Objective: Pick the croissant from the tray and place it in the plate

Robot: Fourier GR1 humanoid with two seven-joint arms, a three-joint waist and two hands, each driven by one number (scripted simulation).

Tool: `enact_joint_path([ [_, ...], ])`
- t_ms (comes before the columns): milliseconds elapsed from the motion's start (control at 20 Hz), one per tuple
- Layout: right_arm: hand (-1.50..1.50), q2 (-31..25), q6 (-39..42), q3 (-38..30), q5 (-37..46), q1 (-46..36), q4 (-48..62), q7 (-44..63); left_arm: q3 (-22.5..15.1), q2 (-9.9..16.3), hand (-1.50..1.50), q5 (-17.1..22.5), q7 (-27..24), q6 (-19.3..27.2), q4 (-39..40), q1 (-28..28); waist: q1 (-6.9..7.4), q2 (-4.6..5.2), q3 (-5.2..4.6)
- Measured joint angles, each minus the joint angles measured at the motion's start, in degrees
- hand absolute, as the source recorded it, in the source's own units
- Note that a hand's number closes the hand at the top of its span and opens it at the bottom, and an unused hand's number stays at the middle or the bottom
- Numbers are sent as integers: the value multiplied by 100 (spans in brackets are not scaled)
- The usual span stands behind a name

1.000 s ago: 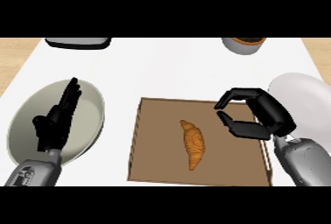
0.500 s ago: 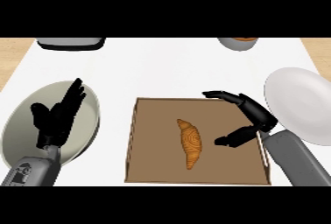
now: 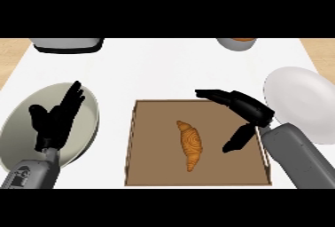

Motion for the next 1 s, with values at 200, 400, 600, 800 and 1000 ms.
enact_joint_path([
  [200, -150, 60, 304, 166, 320, -59, -329, 587, 110, 20, 0, -2, 108, -80, -42, 18, -11, -4, -2],
  [400, -150, 144, 544, 410, 723, -59, -496, 1064, 197, 15, 0, -3, 87, -181, -39, 72, -13, -4, -3],
  [600, -150, 196, 650, 540, 1215, -192, -490, 1345, 245, -41, 0, -56, 16, -232, -7, 100, -8, 0, -1],
  [800, -150, 297, 770, 712, 1690, -149, -656, 1671, 310, -124, 0, -124, -39, -257, 114, -17, -21, -5, 3],
  [1000, -150, 440, 931, 828, 2122, -172, -572, 1829, 348, -182, 0, -193, 61, -277, 88, -60, -11, -2, 3],
])
